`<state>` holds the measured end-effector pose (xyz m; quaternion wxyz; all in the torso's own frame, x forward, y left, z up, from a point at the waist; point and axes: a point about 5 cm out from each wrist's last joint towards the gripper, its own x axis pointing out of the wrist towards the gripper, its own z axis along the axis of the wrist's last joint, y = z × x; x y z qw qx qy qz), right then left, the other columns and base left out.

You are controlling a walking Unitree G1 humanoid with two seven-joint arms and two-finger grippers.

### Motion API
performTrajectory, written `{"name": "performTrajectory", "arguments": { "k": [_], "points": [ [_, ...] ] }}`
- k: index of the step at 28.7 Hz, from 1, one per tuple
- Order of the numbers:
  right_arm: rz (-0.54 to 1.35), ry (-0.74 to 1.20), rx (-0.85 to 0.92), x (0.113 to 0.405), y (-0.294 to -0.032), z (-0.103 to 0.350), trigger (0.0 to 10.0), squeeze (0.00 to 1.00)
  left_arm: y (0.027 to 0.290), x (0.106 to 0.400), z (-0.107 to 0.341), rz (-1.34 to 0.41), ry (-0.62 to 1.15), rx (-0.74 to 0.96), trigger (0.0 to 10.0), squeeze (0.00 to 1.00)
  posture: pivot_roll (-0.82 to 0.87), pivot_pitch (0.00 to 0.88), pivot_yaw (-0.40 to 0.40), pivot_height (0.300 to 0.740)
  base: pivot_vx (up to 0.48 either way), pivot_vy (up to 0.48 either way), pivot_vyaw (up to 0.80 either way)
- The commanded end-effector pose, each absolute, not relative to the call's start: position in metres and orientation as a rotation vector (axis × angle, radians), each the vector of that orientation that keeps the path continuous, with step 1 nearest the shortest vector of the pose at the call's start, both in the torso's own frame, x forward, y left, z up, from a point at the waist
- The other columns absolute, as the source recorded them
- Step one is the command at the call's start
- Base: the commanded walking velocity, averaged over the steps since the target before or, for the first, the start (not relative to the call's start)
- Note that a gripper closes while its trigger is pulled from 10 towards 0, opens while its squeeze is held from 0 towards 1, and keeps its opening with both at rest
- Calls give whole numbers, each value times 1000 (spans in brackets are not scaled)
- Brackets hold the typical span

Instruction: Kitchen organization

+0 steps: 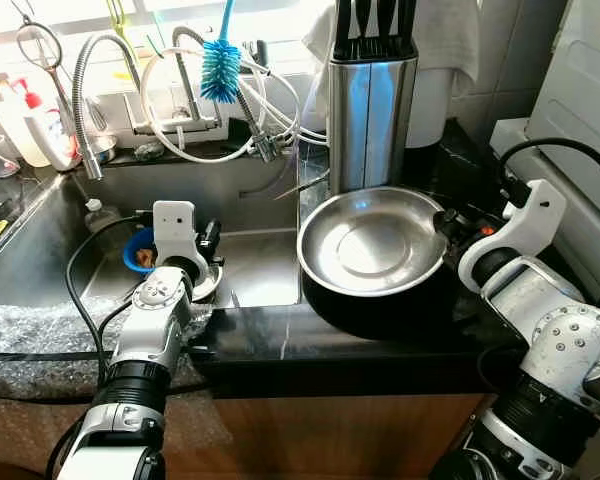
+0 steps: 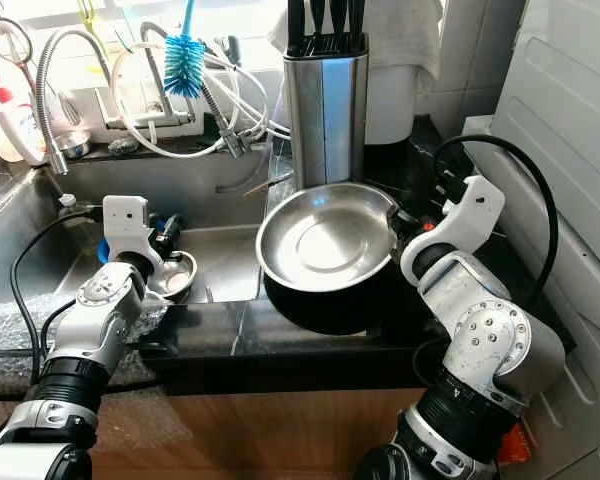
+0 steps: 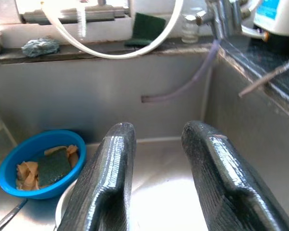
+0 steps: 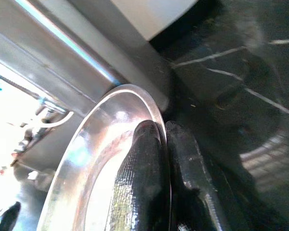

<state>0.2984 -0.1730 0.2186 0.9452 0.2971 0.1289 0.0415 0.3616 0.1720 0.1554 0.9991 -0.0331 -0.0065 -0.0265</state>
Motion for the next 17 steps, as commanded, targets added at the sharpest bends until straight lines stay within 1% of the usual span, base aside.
{"name": "performTrajectory", "arguments": {
  "k": [1,8,11,15,16,17],
  "points": [
    [192,147,646,302,-152,244,0,0,178,364,171,-30,-76,-92,10000,0,-98,0,83,740,0,0,0],
    [234,142,669,305,-142,247,0,0,180,366,175,-23,-84,-115,10000,0,-92,0,84,740,0,0,0],
    [247,193,660,306,-134,241,0,0,180,366,178,-24,-88,-122,10000,0,-92,0,85,740,0,0,0],
    [248,199,657,306,-134,240,0,0,180,366,178,-24,-88,-123,10000,0,-92,0,85,740,0,0,0],
    [295,197,682,305,-117,240,980,0,179,367,179,-30,-91,-129,10000,0,-91,0,86,740,0,0,0],
    [312,202,688,304,-111,240,10000,0,178,367,180,-33,-92,-130,10000,0,-87,0,84,740,0,0,0]
  ]
}}
